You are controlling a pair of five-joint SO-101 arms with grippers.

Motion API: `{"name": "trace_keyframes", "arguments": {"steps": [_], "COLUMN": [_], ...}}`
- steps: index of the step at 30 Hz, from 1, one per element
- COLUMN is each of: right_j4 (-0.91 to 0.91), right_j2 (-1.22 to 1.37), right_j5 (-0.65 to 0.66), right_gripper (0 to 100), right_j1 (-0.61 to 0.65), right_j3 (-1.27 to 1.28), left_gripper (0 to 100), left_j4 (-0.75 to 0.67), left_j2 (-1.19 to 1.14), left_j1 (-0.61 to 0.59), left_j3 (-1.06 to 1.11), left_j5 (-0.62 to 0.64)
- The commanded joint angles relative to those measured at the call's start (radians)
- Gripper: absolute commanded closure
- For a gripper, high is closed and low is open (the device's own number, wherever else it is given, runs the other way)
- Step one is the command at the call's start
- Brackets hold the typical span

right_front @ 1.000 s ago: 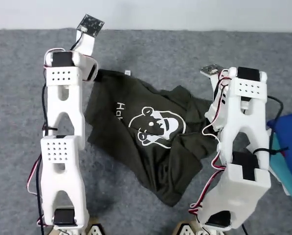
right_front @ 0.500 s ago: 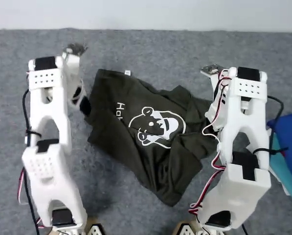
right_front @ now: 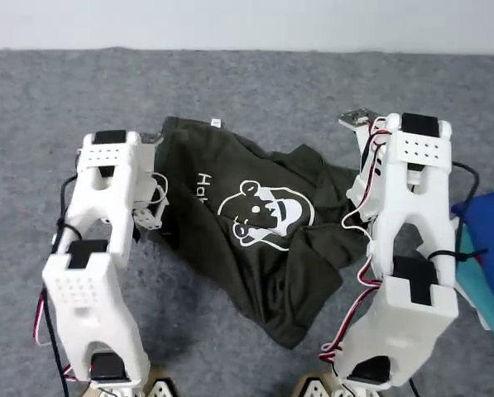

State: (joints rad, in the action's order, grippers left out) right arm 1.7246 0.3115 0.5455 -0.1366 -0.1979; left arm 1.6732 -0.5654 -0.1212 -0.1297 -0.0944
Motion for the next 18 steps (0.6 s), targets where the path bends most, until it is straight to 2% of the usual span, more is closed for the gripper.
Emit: {"name": "trace_keyframes", "arguments": {"steps": [1, 8, 11, 18], "right_j4": [0.024, 0.012, -0.008, -0.012], "right_j2": [-0.054, -0.056, -0.062, -0.065], "right_j5": [-0.008, -0.008, -0.008, -0.008], "right_gripper": [66.3, 66.3, 66.3, 66.3], "right_j1": [-0.007, -0.007, -0.008, -0.004], "right_j3": [0.002, 0.061, 0.091, 0.103], "left_gripper": [77, 99, 99, 99], "left_j4": [-0.018, 0.012, 0.084, 0.084], "left_j2": [-0.071, -0.21, -0.258, -0.273], "left_j1": [-0.003, -0.002, -0.002, -0.095], "left_j3": [-0.128, -0.214, -0.239, -0.239], "left_j5": [0.018, 0.012, -0.044, -0.15]}}
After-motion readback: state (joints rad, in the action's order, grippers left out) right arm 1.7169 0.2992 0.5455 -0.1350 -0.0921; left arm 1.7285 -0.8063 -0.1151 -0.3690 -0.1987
